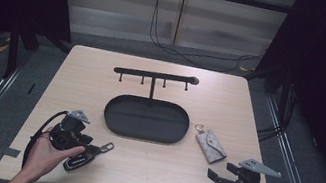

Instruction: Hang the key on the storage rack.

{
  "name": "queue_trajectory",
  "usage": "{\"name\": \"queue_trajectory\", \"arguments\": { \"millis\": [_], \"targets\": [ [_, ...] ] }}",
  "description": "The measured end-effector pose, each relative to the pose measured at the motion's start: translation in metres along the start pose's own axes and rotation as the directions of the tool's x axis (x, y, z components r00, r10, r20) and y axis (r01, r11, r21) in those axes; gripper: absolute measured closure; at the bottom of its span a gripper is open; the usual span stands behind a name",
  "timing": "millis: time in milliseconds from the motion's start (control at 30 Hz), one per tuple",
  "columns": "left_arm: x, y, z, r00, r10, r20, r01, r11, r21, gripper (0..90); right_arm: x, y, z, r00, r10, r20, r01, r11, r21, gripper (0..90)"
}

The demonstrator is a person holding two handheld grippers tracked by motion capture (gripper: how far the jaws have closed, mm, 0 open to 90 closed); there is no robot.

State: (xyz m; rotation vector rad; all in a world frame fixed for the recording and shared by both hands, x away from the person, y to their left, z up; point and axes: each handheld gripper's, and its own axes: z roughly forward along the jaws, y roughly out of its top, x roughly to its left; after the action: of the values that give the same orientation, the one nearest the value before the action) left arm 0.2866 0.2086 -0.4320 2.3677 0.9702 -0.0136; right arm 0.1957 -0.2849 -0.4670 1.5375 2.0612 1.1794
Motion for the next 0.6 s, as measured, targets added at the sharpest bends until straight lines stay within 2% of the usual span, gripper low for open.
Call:
{"name": "queue_trajectory", "arguments": {
  "millis": [133,267,400,600],
  "targets": [
    [0.002,0.007,0.006,0.9997,0.012,-0.02,-0.012,0.9996,0.027,56.5,0.0,0.0,0.0,1.0,-0.004,0.0,0.004,1.0,0.003,18.4],
    [0.003,0.012,0.012,0.9998,0.017,-0.006,-0.017,0.9972,0.072,61.0,0.0,0.0,0.001,1.0,-0.005,0.0,0.005,1.0,0.007,18.4],
    [0.005,0.016,0.02,0.9991,0.042,-0.003,-0.041,0.9908,0.129,63.5,0.0,0.0,0.002,1.0,-0.005,0.001,0.005,1.0,0.015,18.7],
    [0.004,0.025,0.025,0.9981,0.06,-0.009,-0.058,0.9839,0.169,62.3,0.0,0.0,0.002,1.0,-0.006,0.002,0.006,1.0,0.018,18.8]
  ]
}}
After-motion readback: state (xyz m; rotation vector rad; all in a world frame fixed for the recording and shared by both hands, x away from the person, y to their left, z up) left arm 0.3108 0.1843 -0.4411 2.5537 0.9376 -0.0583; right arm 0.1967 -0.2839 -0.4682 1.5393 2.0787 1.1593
